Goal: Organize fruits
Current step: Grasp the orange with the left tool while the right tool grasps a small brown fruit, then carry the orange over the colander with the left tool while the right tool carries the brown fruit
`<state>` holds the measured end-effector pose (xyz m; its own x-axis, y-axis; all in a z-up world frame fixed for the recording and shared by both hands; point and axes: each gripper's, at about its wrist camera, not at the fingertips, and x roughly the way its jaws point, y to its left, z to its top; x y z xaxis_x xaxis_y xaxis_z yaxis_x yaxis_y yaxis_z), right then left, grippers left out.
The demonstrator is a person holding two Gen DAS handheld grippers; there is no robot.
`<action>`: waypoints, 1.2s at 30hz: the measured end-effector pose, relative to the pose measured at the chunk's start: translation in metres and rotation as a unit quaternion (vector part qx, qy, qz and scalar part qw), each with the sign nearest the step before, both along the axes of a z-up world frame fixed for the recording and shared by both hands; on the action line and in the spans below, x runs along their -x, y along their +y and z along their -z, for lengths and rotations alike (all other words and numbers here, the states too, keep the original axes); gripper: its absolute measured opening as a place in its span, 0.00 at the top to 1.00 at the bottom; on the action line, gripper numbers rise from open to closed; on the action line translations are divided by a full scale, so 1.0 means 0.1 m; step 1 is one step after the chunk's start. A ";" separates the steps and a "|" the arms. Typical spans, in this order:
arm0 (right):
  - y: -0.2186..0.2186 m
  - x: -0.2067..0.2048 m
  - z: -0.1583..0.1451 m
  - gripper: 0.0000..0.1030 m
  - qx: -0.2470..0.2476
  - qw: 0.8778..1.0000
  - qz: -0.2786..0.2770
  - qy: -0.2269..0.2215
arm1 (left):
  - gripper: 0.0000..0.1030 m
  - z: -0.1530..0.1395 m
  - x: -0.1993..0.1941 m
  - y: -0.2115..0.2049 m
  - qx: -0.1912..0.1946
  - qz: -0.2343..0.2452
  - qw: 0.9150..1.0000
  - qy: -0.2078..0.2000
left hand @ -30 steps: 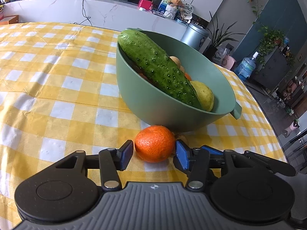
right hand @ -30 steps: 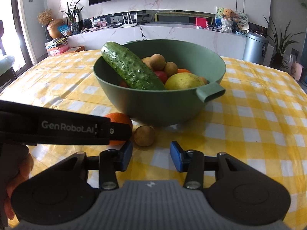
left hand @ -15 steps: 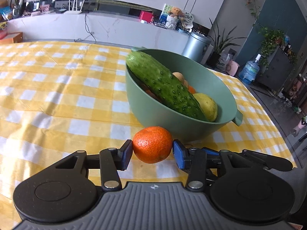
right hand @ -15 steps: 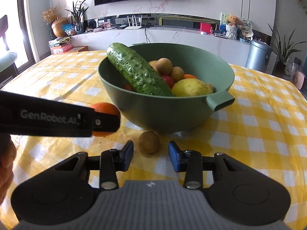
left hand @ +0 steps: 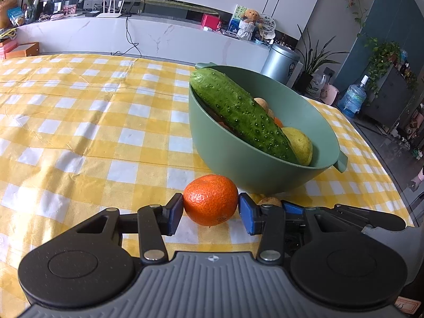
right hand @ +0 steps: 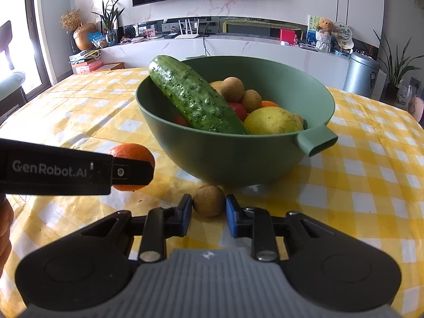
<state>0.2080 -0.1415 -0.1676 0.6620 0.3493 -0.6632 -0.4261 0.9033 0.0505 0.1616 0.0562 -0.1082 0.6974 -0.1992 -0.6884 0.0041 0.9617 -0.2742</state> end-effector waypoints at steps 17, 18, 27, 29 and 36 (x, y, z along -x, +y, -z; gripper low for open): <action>-0.05 0.33 -0.26 0.77 -0.007 1.000 -0.018 -0.019 | 0.50 -0.28 0.31 -0.12 -0.050 0.012 0.998 -0.023; -0.06 0.37 -0.29 0.77 -0.006 1.000 -0.020 -0.022 | 0.50 -0.31 0.33 -0.13 -0.049 0.014 0.998 -0.024; -0.22 0.69 -0.58 0.77 -0.011 0.998 -0.028 -0.050 | 0.50 -0.60 0.51 -0.23 -0.053 0.032 0.997 -0.048; -0.27 0.74 -0.66 0.77 -0.013 0.998 -0.025 -0.057 | 0.50 -0.67 0.54 -0.26 -0.056 0.034 0.996 -0.054; -0.47 0.80 -0.96 0.77 -0.024 0.996 -0.016 -0.082 | 0.50 -0.91 0.53 -0.40 -0.065 0.049 0.994 -0.076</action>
